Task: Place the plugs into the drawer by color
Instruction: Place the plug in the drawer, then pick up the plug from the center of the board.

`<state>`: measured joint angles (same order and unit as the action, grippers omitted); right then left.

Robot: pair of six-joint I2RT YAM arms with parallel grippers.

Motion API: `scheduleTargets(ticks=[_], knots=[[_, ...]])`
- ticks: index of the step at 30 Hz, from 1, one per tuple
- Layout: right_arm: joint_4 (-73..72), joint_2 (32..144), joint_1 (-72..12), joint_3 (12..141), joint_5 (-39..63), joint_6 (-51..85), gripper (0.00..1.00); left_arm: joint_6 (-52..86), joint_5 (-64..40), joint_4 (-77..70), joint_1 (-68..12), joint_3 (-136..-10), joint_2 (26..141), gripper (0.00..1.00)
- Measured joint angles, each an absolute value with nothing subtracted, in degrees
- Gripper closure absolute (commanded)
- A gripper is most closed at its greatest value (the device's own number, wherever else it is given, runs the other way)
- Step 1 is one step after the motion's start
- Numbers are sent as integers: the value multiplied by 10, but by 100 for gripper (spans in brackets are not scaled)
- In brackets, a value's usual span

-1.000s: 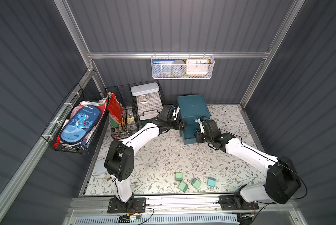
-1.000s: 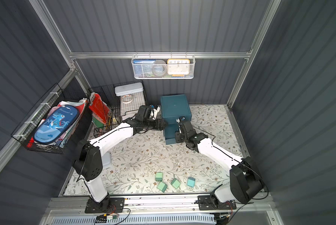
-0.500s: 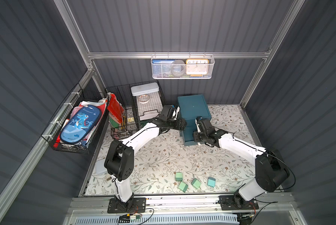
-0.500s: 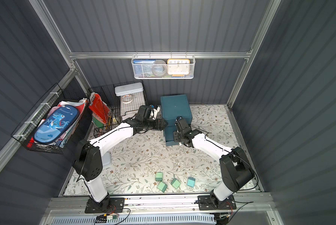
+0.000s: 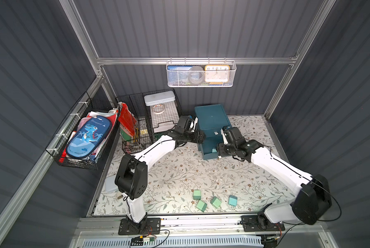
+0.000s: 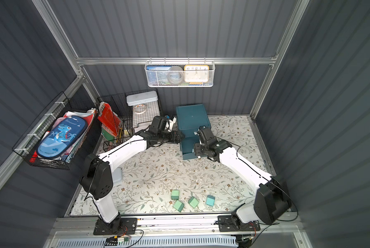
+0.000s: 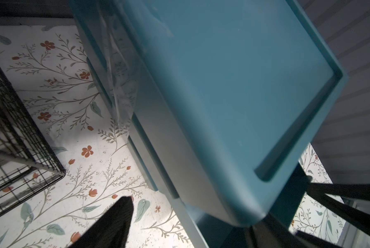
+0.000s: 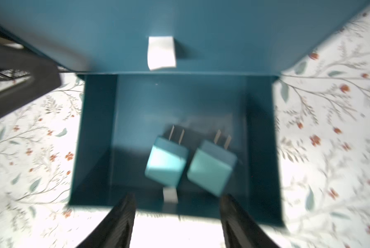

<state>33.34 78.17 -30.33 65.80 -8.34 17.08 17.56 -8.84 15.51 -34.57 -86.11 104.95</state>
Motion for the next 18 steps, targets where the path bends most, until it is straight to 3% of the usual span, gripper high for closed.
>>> scheduleTargets(ticks=[8,18], knots=[[491,559,-423,507,-129,369,31,176,-90,155,-346,-863,1049,16],[538,527,-552,370,-125,539,24,188,-82,147,-349,-903,1034,16]])
